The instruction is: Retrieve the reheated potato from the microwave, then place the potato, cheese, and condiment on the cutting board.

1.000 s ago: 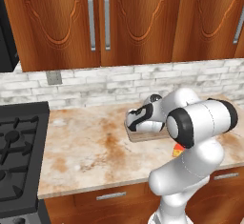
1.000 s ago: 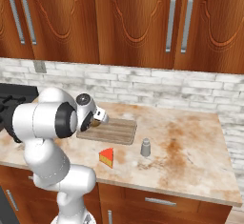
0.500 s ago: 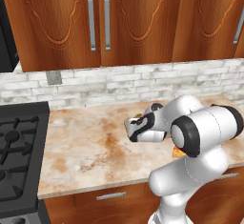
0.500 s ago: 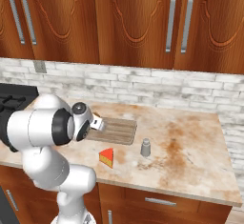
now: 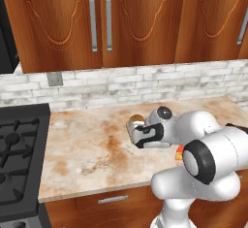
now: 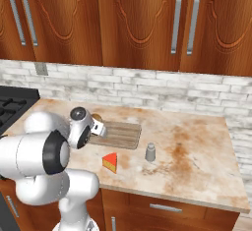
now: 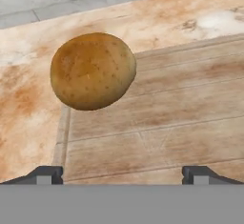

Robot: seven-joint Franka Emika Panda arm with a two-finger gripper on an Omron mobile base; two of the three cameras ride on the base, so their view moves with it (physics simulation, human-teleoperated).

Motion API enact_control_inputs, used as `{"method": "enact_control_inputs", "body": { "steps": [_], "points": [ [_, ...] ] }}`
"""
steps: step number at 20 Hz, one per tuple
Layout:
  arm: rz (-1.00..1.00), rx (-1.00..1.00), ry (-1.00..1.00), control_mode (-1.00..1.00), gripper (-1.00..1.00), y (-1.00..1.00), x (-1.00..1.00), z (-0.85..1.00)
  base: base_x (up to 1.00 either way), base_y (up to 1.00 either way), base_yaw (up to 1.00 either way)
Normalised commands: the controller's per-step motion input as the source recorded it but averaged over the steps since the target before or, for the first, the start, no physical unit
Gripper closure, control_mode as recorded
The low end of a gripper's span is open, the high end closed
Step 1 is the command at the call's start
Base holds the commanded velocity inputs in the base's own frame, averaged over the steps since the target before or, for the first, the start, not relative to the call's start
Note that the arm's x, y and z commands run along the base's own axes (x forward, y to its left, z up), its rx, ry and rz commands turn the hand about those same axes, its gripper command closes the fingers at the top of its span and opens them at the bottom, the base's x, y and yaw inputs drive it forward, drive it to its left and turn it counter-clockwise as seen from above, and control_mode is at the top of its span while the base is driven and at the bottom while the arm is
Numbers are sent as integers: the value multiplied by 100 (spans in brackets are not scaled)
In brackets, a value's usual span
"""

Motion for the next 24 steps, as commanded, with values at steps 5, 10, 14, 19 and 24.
{"method": "enact_control_inputs", "body": {
  "steps": [5,10,14,19,24],
  "points": [
    [0,-1,1,-100,-100,-16,-40,31,0,0,0],
    [0,-2,10,-100,-100,-25,-45,37,0,0,0],
    [1,-5,3,-100,-100,-29,-65,13,0,0,0],
    [4,-2,-1,-100,-100,-36,-70,2,0,0,0],
    [6,0,0,-100,-100,-47,-59,9,0,0,0]
  ]
}}
